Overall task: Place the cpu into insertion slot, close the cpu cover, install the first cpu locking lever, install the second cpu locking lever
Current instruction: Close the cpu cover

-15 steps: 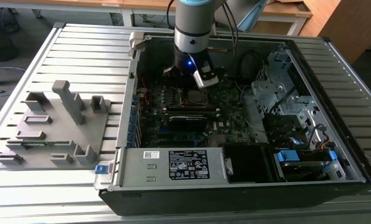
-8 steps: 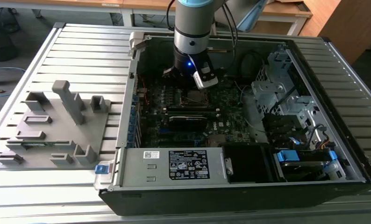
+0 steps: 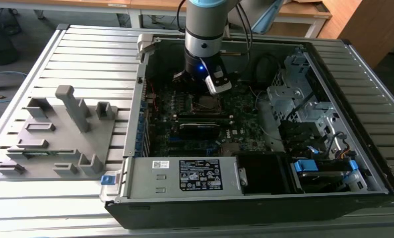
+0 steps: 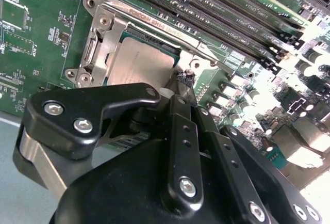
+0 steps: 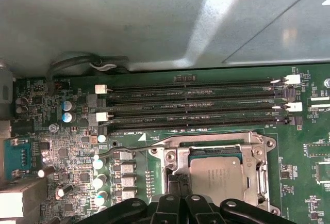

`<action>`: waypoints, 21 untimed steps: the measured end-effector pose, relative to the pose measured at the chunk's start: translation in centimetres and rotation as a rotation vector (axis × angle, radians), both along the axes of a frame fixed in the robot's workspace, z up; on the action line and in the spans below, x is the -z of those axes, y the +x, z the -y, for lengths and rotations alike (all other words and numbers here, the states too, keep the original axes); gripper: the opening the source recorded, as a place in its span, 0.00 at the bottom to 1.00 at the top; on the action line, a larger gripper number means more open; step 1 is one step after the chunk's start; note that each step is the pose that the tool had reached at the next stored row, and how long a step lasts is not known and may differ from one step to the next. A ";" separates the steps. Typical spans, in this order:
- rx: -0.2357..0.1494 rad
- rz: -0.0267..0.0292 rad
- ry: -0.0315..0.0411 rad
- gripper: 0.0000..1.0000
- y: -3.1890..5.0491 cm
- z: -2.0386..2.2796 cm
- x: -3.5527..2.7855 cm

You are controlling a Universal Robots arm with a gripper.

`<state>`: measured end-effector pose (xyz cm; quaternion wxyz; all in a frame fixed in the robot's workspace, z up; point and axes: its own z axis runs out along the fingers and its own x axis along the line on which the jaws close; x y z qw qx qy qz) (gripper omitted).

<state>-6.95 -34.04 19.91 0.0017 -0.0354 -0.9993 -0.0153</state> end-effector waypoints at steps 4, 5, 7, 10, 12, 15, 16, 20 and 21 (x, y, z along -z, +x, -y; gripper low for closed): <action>0.000 -0.0007 -0.0012 0.11 -0.01 0.02 -0.47; 0.000 -0.0008 -0.0013 0.11 -0.01 0.02 -0.64; 0.000 -0.0008 -0.0012 0.11 -0.02 0.02 -0.98; 0.000 -0.0009 -0.0013 0.11 -0.01 0.02 -1.60; 0.000 -0.0007 -0.0008 0.11 -0.01 0.02 -1.85; 0.000 -0.0009 -0.0009 0.11 0.03 0.02 -1.86; 0.000 -0.0010 -0.0011 0.11 0.09 0.02 -1.86; 0.000 -0.0008 -0.0010 0.11 0.66 0.02 -1.85; 0.000 -0.0008 -0.0009 0.11 0.85 0.02 -1.85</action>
